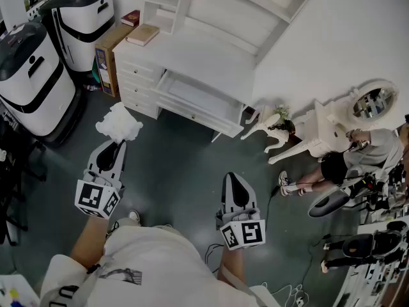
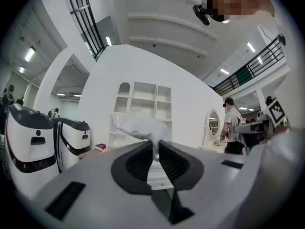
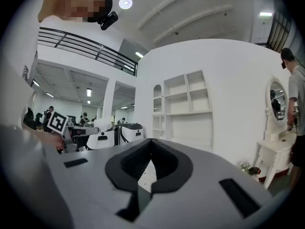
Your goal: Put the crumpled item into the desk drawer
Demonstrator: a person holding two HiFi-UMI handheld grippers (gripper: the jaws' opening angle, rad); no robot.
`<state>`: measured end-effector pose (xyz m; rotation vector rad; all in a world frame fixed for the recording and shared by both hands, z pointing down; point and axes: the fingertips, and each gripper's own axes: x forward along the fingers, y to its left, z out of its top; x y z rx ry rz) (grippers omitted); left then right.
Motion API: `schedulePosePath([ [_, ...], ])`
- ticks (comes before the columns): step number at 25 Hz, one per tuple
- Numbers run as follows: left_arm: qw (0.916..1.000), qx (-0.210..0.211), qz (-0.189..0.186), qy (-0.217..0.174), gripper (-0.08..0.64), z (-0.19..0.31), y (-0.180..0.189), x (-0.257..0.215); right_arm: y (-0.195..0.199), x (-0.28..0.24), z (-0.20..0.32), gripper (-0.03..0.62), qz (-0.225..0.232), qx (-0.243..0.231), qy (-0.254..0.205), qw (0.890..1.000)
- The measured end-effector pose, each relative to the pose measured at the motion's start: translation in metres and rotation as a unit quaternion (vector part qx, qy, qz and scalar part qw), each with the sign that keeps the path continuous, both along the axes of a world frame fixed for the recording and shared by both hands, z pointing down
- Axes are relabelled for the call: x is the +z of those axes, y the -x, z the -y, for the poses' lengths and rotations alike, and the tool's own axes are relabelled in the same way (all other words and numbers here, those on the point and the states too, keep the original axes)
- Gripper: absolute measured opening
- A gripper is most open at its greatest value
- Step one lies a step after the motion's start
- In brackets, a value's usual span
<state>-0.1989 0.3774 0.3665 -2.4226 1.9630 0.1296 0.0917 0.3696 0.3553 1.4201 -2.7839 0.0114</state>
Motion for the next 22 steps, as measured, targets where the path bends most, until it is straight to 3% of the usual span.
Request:
schedulePosePath([
  [8,0.9999,0.004,0.013,0.003,0.049,-0.004,-0.001,0.002,0.002,0.007,-0.002,0.009,0.004,-0.002,0.012,1.000],
  [12,0.9998,0.001,0.018,0.003,0.049,-0.011,-0.015,0.003,-0.012,0.006,-0.005,0.009,0.040,-0.013,0.012,0.999],
  [22,0.9996,-0.015,0.023,0.000,0.049,-0.034,-0.053,0.010,-0.050,0.019,-0.017,0.009,0.047,-0.032,0.015,0.998],
])
